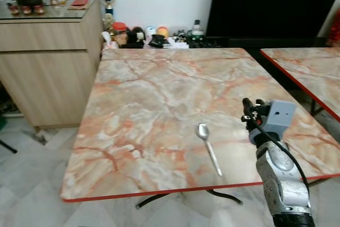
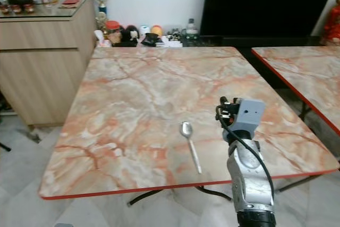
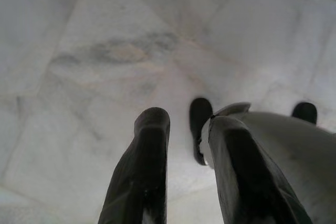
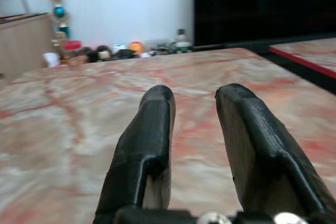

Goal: Setting the table

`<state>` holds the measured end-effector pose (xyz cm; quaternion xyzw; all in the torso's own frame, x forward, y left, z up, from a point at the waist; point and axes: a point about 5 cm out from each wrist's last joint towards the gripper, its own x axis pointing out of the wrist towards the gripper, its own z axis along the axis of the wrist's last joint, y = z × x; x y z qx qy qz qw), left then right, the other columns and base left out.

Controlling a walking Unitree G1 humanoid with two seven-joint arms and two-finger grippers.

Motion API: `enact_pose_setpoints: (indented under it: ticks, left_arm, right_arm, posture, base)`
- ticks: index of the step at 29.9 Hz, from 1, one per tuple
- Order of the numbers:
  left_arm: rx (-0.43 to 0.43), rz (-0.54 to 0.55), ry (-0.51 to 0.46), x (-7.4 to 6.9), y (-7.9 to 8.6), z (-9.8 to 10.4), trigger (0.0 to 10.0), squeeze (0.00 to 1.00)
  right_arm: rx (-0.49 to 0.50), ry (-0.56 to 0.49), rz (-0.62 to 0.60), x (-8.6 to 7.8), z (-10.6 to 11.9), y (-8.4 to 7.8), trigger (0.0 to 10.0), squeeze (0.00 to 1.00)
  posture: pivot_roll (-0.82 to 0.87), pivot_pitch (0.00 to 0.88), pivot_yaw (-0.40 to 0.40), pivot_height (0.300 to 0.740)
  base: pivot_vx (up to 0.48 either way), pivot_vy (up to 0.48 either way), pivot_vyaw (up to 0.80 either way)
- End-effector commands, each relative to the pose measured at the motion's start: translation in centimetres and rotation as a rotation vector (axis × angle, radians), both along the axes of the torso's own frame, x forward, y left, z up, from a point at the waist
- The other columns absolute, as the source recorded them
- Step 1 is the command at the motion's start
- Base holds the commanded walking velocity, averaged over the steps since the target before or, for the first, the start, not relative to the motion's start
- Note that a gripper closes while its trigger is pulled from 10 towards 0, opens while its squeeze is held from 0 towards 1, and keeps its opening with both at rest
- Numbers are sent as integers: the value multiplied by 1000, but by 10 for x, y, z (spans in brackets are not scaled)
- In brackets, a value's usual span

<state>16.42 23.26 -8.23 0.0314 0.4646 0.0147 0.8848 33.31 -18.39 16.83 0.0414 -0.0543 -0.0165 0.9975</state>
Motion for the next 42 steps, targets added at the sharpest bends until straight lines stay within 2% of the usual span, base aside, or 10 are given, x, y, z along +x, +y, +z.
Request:
enact_pose_setpoints:
  ticks: [1, 15, 24, 25, 26, 29, 32, 35, 36, 42]
  left_arm:
    - [6, 5, 16, -5, 3, -1, 10000, 0]
    - [17, -11, 18, -5, 4, -1, 10000, 0]
    - [14, -18, 14, -3, 2, -1, 10000, 0]
    - [13, -17, 13, -3, 2, -1, 10000, 0]
    - [13, -16, 12, -3, 2, -1, 10000, 0]
    - [13, -13, 13, -3, 2, -1, 10000, 0]
    - [12, -10, 10, -3, 2, -1, 10000, 0]
    - [-9, 12, -14, -2, 3, 0, 10000, 0]
    - [-9, 5, -15, -1, 2, 0, 10000, 0]
    - [7, 12, -34, 0, 6, 2, 10000, 0]
  right_arm:
    - [2, -1, 20, 1, 1, 6, 10000, 0]
    - [2, -4, 16, 1, 2, 5, 10000, 0]
    - [64, 193, -30, -2, -33, 2, 10000, 0]
    - [96, 215, -13, -2, -37, 4, 10000, 875]
    - [107, 227, -5, -2, -38, 5, 10000, 1000]
    - [114, 267, 16, -1, -45, 8, 10000, 1000]
    - [125, 214, 9, 0, -39, 9, 10000, 1000]
    - [142, 82, 24, 0, -20, 12, 10000, 1000]
    - [106, -4, 45, -1, -7, 15, 10000, 0]
    - [114, -120, 40, -6, 10, 12, 10000, 0]
  posture:
    - [65, 15, -36, 740]
    - [67, 17, -36, 740]
    - [66, 18, -35, 740]
    - [68, 18, -35, 740]
    - [68, 18, -35, 740]
    - [73, 21, -35, 740]
    - [76, 22, -34, 740]
    - [70, 24, -31, 740]
    - [68, 23, -30, 740]
    - [67, 21, -23, 740]
  base:
    - [0, 0, 0]
    - [0, 0, 0]
    - [0, 0, 0]
    - [0, 0, 0]
    - [0, 0, 0]
    - [0, 0, 0]
    - [0, 0, 0]
    - [0, 0, 0]
    - [0, 0, 0]
    - [0, 0, 0]
